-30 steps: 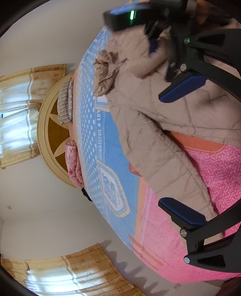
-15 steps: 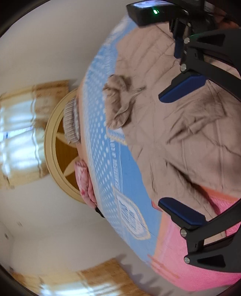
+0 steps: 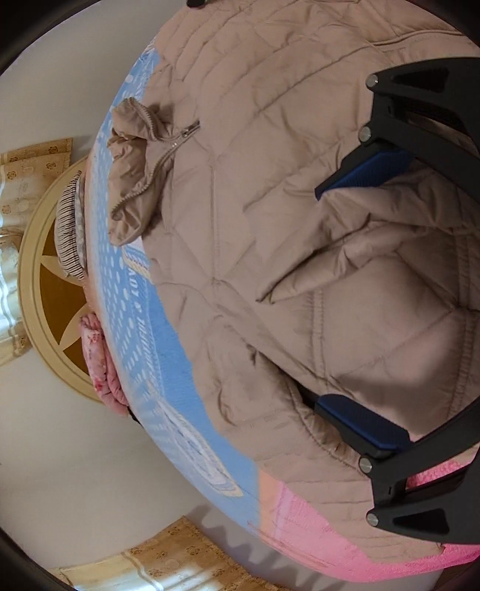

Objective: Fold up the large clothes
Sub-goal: 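Lift the sleeve with the right tool and fold it across the jacket body, then lay the sleeve on the jacket and open the right tool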

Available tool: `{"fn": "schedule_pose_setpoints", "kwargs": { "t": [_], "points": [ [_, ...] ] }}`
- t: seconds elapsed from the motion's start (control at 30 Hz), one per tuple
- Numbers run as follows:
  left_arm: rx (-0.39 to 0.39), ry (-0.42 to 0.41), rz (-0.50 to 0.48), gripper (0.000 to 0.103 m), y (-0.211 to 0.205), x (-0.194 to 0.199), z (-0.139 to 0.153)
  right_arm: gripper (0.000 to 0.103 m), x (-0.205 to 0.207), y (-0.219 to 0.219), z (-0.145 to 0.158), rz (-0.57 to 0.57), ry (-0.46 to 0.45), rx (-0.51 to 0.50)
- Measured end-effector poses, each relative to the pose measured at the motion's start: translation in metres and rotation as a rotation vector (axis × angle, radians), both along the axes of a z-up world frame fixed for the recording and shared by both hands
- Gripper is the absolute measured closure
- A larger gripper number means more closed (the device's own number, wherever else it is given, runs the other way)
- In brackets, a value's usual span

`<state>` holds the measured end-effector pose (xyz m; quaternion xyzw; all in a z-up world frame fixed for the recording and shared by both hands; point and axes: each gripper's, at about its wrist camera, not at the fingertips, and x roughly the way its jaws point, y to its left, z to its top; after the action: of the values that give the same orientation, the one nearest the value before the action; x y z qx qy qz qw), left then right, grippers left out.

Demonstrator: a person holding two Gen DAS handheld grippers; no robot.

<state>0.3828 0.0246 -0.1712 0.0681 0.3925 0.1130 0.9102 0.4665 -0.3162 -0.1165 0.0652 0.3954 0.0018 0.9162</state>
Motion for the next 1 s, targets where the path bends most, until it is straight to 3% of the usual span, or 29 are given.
{"fn": "schedule_pose_setpoints", "kwargs": {
  "t": [0.13,0.27,0.43,0.53,0.6,0.67,0.8,0.87,1.0],
  "points": [
    [-0.082,0.029,0.000,0.000,0.008,0.005,-0.011,0.098,0.024,-0.008,-0.038,-0.003,0.098,-0.008],
    [-0.092,0.029,0.001,0.000,0.006,0.004,-0.012,0.100,0.018,-0.006,-0.058,0.009,0.084,-0.015],
    [-0.097,0.024,0.003,0.000,0.007,0.001,-0.013,0.100,0.017,-0.012,-0.056,0.015,0.083,0.019],
    [-0.109,0.025,0.005,0.000,0.010,0.002,-0.014,0.097,0.019,-0.020,-0.033,-0.018,0.026,0.050],
    [-0.109,0.025,0.005,0.000,0.010,0.002,-0.014,0.097,0.022,-0.016,-0.010,-0.033,-0.053,-0.001],
    [-0.111,0.025,0.005,0.000,0.011,0.002,-0.014,0.097,0.036,-0.011,-0.006,-0.035,-0.047,-0.031],
    [-0.124,0.031,0.006,0.000,0.012,0.003,-0.015,0.097,0.071,-0.009,-0.029,-0.056,0.017,-0.082],
    [-0.139,0.032,0.005,0.000,0.014,0.003,-0.016,0.097,0.081,-0.018,-0.050,-0.056,0.071,-0.029],
    [-0.143,0.035,0.004,0.000,0.014,0.004,-0.017,0.100,0.081,-0.023,-0.060,-0.059,0.047,-0.007]
  ]
}}
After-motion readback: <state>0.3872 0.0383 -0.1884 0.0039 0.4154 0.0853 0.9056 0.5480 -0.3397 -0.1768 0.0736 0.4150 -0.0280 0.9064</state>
